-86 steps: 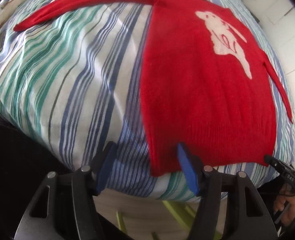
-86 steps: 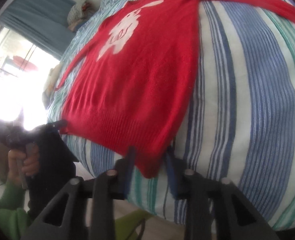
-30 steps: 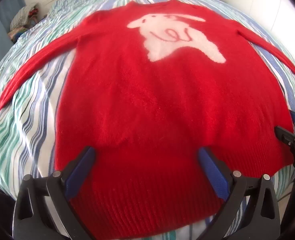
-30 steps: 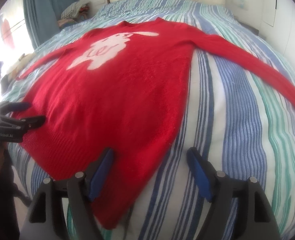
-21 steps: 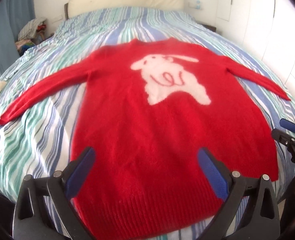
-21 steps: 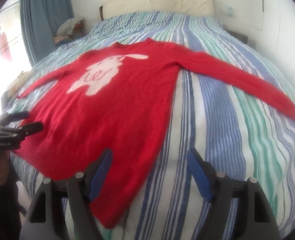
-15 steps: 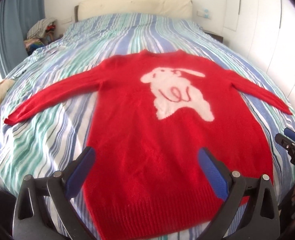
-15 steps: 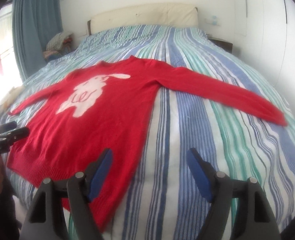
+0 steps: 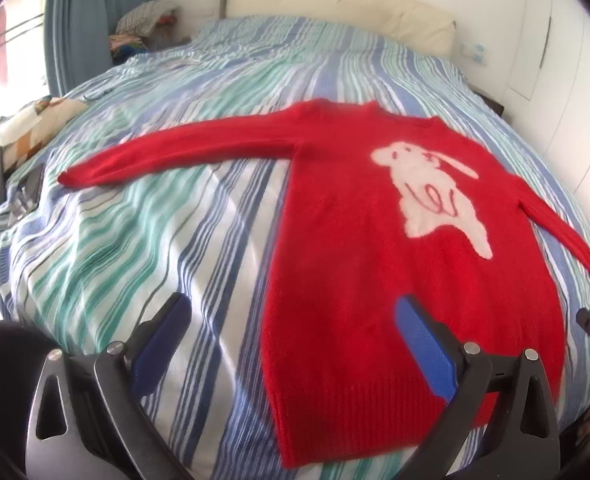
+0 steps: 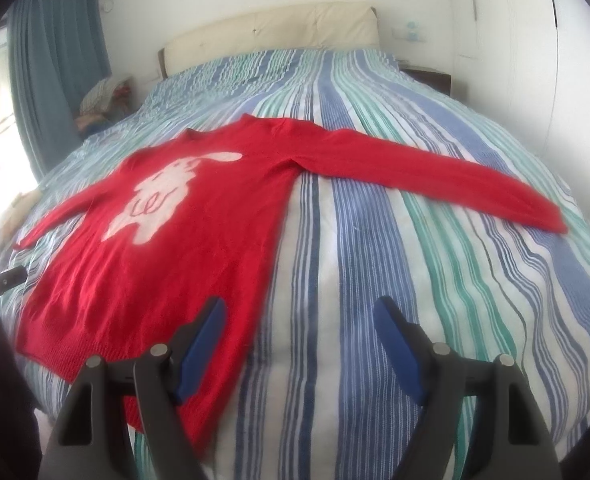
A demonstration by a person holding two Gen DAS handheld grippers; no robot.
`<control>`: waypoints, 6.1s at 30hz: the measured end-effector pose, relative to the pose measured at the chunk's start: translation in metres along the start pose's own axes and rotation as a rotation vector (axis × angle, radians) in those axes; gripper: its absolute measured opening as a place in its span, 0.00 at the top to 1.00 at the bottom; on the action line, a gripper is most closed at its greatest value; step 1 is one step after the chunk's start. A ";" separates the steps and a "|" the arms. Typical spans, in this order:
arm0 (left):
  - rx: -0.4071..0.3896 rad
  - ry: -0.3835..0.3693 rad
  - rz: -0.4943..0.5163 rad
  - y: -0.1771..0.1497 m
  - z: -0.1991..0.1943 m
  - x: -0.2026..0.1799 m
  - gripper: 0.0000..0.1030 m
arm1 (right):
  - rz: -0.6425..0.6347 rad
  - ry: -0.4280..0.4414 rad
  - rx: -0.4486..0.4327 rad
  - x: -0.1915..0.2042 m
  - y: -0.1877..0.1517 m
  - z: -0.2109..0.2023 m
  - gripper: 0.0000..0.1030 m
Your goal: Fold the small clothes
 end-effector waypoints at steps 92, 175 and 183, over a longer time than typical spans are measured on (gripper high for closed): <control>-0.033 0.024 -0.043 0.003 -0.003 0.002 0.01 | 0.387 0.115 -0.014 -0.135 0.087 -0.001 0.27; 0.049 -0.045 -0.256 -0.004 0.018 0.036 0.01 | -0.100 0.235 0.431 0.065 0.172 0.182 0.66; 0.046 -0.059 -0.275 -0.004 0.018 0.038 0.01 | -0.095 0.121 0.417 0.046 0.154 0.165 0.71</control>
Point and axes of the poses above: each gripper's, at about its wrist camera, not at the fingertips, and z roughly the way its jaws point, x to its left, y to its top, the point moved 4 cm from there along z, roughly the way its jaws point, and after that the axes turned 12 degrees about z, right-handed, at the moved point
